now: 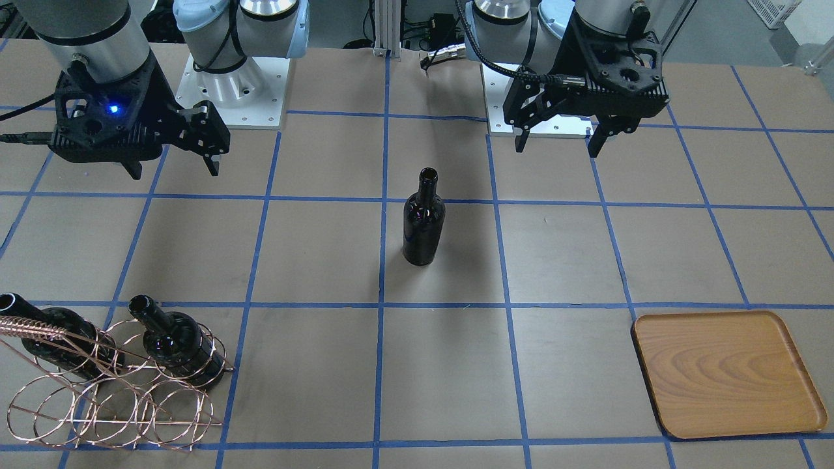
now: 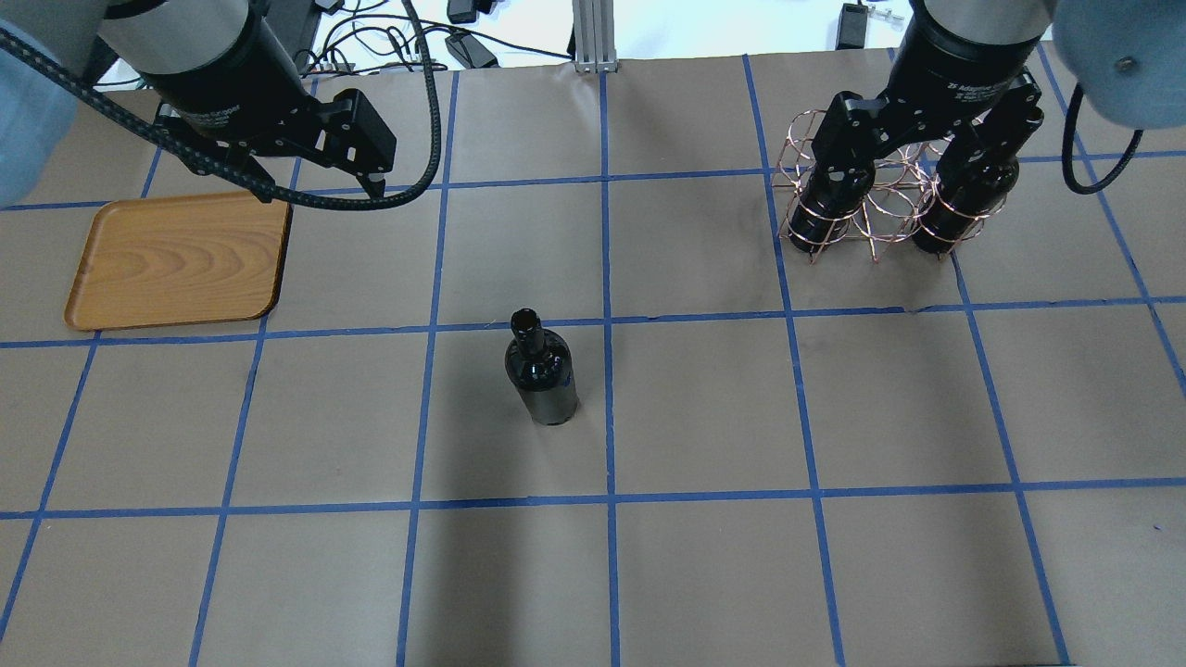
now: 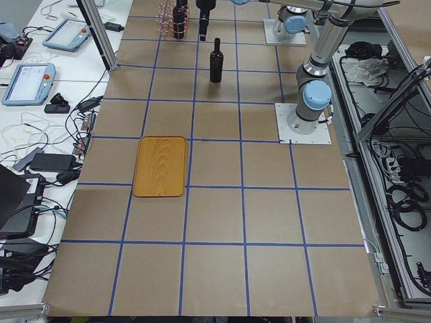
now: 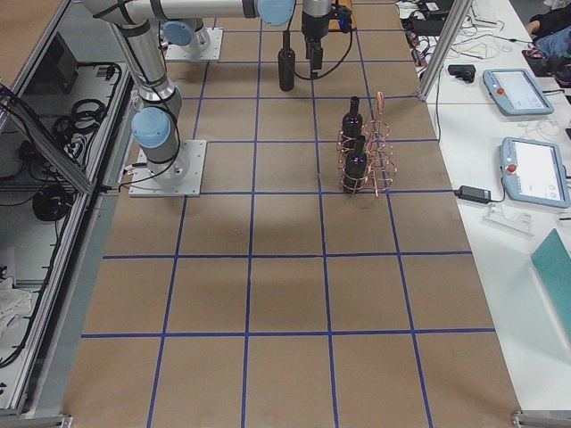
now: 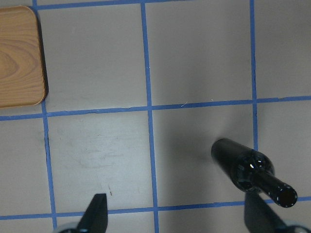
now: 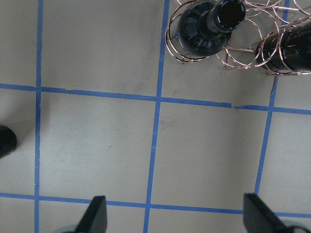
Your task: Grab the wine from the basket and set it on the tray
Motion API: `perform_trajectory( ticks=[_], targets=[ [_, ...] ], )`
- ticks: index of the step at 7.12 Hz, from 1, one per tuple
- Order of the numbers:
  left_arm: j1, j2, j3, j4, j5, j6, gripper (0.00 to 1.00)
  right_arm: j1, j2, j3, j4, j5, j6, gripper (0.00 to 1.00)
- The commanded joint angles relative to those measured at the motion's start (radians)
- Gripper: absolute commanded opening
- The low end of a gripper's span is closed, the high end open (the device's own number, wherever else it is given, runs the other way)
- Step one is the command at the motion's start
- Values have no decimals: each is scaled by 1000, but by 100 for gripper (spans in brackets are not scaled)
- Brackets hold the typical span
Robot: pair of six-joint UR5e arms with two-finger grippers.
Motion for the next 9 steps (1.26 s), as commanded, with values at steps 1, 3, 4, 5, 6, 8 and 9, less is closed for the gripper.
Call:
perform_trajectory(
  ticks=[1,3,4,5,6,8,9],
  targets=[
    [0,0,0,0,0,0,100,0,-2,2,1,-4,0,100],
    [0,0,0,0,0,0,100,-1,-1,0,-10,-1,2,100],
    [0,0,0,0,0,0,100,-1,-2,2,-7,-9,3,100],
    [0,0,0,0,2,0,100,-1,-1,2,2,-7,11,100],
    [0,0,0,0,2,0,100,-1,-4,2,1,-4,14,100],
    [0,0,-1,0,0,0,100,-1,-4,2,1,-6,14,100],
    [0,0,0,0,0,0,100,-1,-6,2,2,-7,5,100]
  ],
)
